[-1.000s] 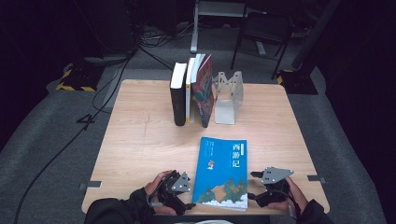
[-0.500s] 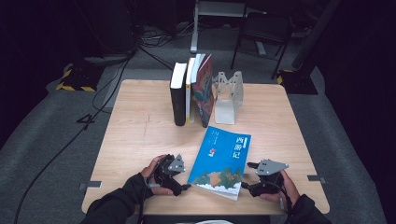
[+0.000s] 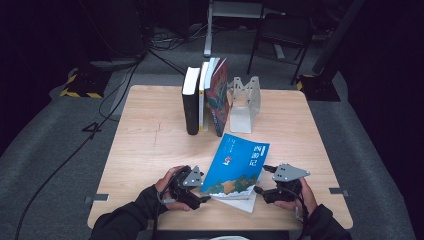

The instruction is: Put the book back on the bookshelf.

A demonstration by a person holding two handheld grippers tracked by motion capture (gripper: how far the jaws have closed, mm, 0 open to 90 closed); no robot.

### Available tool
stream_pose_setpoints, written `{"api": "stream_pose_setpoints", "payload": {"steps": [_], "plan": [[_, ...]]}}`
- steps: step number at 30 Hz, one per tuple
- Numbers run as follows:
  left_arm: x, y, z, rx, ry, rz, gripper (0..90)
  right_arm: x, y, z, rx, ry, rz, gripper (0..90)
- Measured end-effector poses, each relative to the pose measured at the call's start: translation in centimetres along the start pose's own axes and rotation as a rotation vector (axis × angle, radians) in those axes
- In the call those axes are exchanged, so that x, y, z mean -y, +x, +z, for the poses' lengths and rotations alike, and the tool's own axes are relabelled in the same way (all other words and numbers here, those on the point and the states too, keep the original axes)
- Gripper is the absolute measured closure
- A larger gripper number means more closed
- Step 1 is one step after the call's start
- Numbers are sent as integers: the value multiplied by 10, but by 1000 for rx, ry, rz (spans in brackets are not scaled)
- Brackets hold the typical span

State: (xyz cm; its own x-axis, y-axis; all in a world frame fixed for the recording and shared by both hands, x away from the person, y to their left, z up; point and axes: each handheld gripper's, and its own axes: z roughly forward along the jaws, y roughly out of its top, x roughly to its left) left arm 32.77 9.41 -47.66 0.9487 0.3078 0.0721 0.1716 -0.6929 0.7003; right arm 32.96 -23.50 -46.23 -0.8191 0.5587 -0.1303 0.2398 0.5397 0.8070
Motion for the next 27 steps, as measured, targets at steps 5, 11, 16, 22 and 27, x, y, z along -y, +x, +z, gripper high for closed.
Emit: {"api": "stream_pose_setpoints", "payload": {"steps": [5, 11, 16, 22, 27], "plan": [[-17, -7, 9, -7, -23, 28, 222, -8, -1, 1, 11, -27, 8, 193], [-33, -13, 22, 29, -41, 41, 224, -16, 0, 4, 23, -34, -11, 185], [-38, -24, 22, 27, -41, 62, 235, -21, -1, 4, 36, -50, -11, 180], [-43, -30, 27, -9, -40, 52, 241, -20, 1, 3, 46, -49, -22, 181], [-46, -26, 29, -58, -54, 27, 398, -21, 1, 3, 50, -48, -19, 182]]}}
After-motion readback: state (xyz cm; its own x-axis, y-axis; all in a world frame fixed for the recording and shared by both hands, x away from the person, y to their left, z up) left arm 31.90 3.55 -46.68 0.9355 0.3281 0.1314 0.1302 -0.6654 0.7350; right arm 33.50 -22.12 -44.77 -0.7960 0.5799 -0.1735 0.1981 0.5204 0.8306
